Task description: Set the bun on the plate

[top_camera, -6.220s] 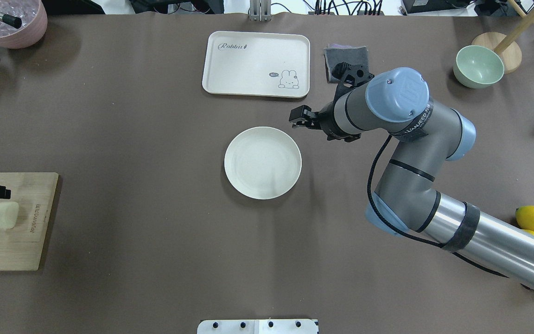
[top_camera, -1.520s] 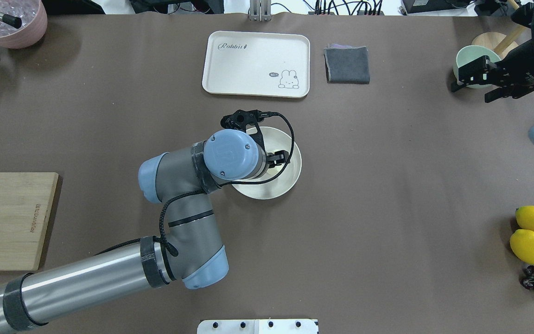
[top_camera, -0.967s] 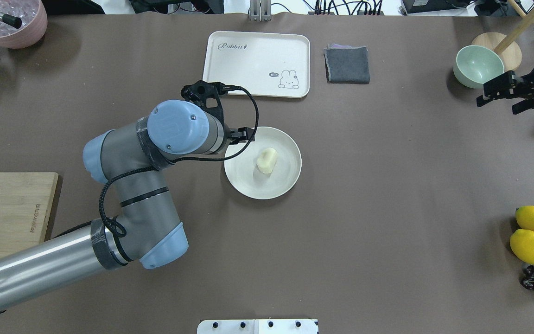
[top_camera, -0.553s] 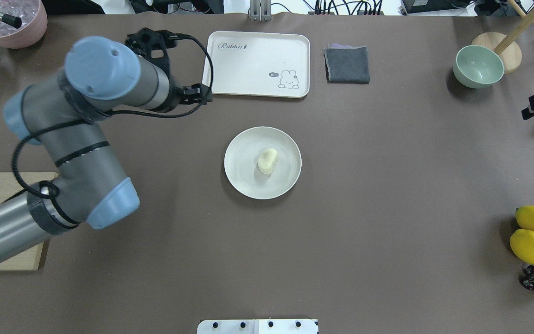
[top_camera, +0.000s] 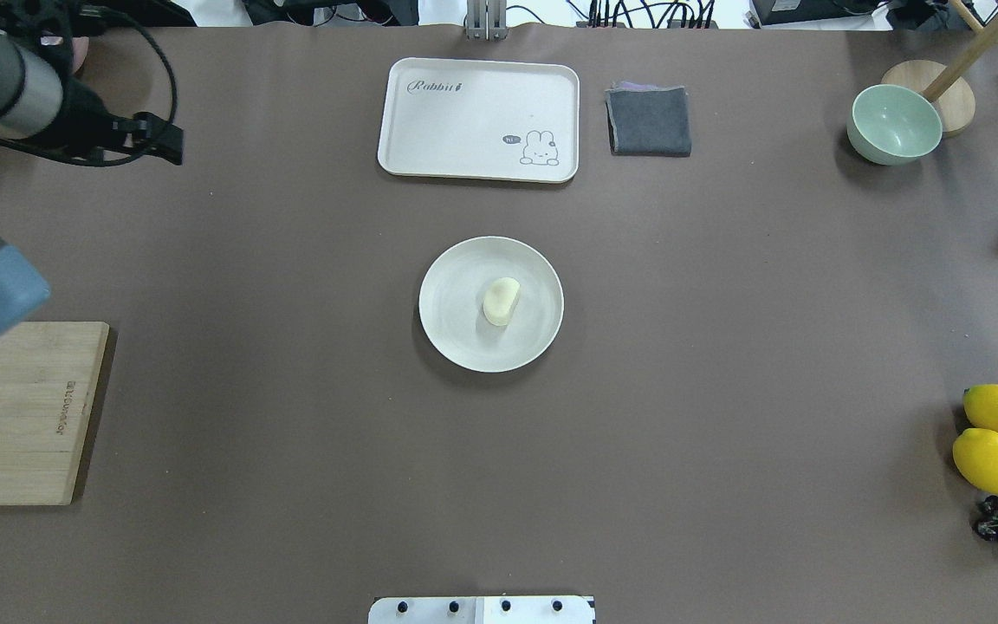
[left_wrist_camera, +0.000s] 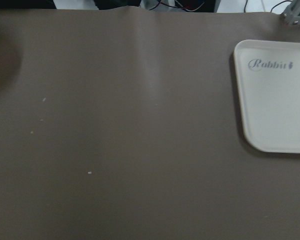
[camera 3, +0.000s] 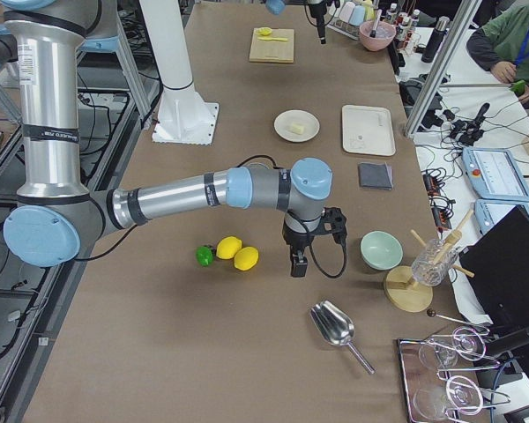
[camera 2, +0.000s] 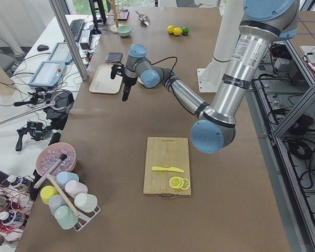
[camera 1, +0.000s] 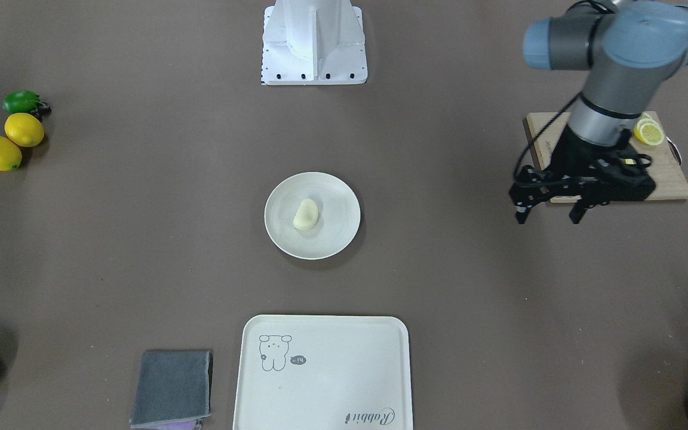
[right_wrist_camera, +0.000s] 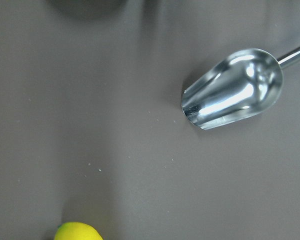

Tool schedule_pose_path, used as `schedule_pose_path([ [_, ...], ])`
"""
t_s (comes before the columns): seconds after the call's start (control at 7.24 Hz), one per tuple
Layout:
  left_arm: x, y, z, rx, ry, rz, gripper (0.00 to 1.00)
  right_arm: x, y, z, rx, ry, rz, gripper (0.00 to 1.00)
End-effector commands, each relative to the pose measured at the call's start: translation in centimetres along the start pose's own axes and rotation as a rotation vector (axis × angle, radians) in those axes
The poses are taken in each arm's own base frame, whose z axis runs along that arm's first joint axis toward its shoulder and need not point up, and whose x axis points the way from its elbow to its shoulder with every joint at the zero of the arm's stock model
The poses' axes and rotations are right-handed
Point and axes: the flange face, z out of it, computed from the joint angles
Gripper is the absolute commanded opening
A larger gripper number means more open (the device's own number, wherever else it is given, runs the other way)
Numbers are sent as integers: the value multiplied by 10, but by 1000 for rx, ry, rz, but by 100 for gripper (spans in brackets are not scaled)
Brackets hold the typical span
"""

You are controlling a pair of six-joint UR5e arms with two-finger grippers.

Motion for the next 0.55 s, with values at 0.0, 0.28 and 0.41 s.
schedule_pose_path([
  [0.0, -172, -21, -14, -69, -84, 112, 98, 26, 29, 13, -34, 9, 24, 100],
  [0.28, -287, -30, -13, -114, -150, 64, 98, 31, 32, 22, -49, -28, 104, 100],
  [0.41, -322, -24, -6, -143, -138, 8, 98, 31, 27, 26, -47, -78, 114, 100],
])
